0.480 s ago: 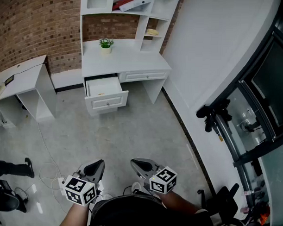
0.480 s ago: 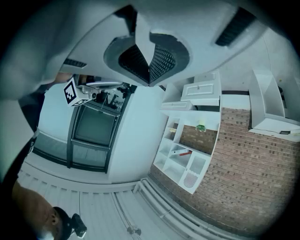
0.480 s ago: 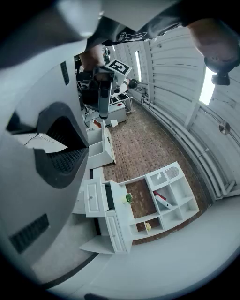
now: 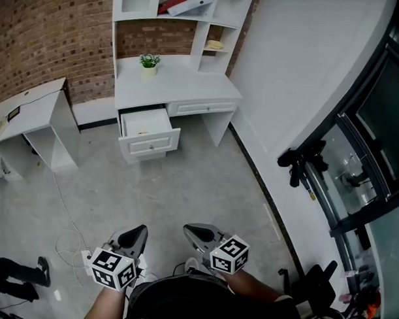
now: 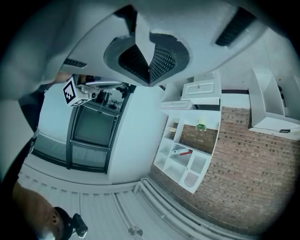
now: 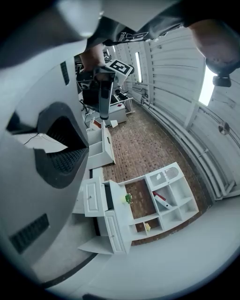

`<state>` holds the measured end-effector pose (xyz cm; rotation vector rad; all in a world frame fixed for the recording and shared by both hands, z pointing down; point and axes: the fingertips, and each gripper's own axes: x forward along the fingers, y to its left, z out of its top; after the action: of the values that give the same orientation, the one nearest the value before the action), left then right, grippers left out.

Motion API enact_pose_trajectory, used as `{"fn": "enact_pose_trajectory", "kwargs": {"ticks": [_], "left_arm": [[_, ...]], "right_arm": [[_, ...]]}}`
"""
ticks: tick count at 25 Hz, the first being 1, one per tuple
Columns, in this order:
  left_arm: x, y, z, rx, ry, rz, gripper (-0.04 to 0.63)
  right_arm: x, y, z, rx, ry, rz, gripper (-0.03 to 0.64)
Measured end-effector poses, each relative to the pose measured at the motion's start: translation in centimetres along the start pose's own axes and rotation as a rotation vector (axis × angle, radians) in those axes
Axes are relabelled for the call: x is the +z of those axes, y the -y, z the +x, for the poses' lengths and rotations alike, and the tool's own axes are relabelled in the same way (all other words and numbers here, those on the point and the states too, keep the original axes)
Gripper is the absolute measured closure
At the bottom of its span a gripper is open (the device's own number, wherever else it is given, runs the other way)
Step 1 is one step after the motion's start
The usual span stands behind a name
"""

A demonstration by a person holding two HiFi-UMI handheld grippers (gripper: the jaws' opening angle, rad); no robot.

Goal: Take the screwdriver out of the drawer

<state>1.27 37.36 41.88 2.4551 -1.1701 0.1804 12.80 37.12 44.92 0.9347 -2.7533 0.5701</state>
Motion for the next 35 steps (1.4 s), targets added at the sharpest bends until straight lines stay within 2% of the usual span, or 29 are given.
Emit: {"fn": "enact_pose_trajectory", "kwargs": {"ticks": [4, 8, 10, 14, 22, 29, 35], "left_arm": [[-0.2, 0.4, 0.3, -0.002, 0.0, -0.019, 0.578], [-0.6, 0.4, 1.0, -0.021, -0.004, -0.117, 0.578], [-1.2, 0.3, 1.5, -0.012, -0.019, -0.137, 0.578], [-1.3, 0.9, 2.2, 0.011, -0.027, -0.088, 0.578], [0.0, 3.4, 4.9, 0.032, -0.004, -0.042, 0.578], [0.3, 6.9, 8.2, 0.031, -0.007, -0.002, 0.578], [0.1, 9.5, 10.9, 0.036, -0.005, -0.009, 0.578]], "right_arm": [[0.2, 0.1, -0.5, 0.013, 0.021, 0.004, 0.612], [0.6, 0.8, -0.8, 0.012, 0.03, -0.001, 0.612], [0.6, 1.3, -0.9, 0.013, 0.027, 0.002, 0.612], [1.0, 2.2, -1.6, 0.022, 0.028, -0.006, 0.612], [1.3, 4.7, -3.5, 0.041, 0.012, -0.047, 0.612], [1.8, 8.1, -6.1, 0.06, 0.023, -0.022, 0.612], [1.5, 11.0, -7.8, 0.064, 0.028, -0.016, 0.612]]}}
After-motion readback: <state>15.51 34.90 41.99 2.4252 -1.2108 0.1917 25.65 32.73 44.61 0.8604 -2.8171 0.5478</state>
